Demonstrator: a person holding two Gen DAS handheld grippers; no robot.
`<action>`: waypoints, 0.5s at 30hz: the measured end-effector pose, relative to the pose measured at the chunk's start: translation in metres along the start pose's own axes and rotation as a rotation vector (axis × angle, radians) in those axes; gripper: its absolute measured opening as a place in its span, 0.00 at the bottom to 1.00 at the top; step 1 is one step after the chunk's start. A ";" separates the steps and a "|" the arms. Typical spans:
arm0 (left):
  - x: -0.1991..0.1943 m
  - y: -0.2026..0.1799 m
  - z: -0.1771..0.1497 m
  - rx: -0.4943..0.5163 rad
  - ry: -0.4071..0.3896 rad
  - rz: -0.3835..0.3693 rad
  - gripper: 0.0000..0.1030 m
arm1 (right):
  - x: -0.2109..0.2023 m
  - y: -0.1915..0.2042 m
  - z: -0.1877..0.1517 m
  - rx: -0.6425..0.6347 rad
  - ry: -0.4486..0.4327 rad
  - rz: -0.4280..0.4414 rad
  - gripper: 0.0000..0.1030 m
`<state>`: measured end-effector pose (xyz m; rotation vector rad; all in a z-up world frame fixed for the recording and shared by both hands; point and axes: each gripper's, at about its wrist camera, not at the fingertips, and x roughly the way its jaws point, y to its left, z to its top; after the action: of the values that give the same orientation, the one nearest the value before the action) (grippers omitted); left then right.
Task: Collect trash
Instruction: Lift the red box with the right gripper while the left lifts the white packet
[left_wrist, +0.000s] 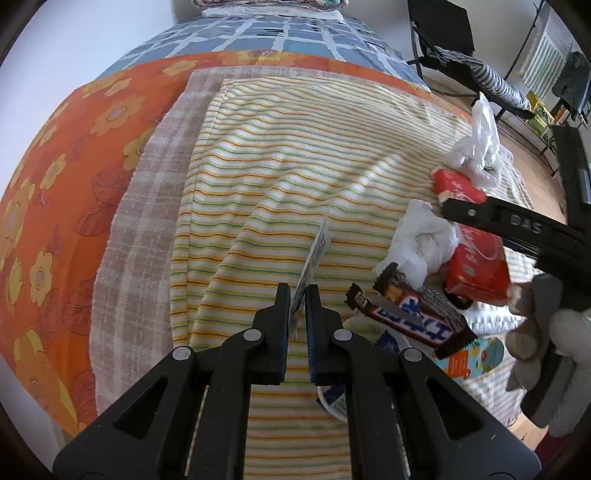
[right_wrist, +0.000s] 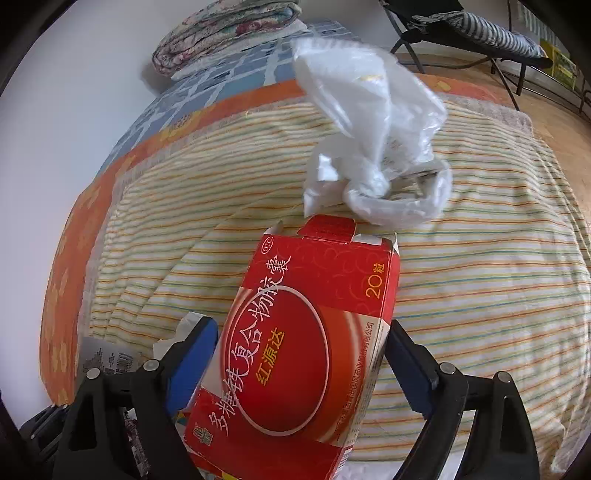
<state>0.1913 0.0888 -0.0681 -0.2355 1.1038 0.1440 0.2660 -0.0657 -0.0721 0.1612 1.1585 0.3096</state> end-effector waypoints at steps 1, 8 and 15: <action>0.002 -0.001 0.001 -0.003 0.003 -0.004 0.06 | -0.003 -0.003 0.000 0.006 -0.004 0.008 0.88; -0.006 -0.004 0.003 0.003 -0.035 0.013 0.02 | -0.030 -0.020 -0.008 0.026 -0.032 0.060 0.87; -0.016 0.005 0.001 -0.018 -0.055 0.017 0.01 | -0.066 -0.027 -0.017 0.002 -0.081 0.071 0.86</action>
<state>0.1836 0.0934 -0.0541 -0.2368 1.0501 0.1742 0.2308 -0.1128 -0.0286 0.2156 1.0743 0.3615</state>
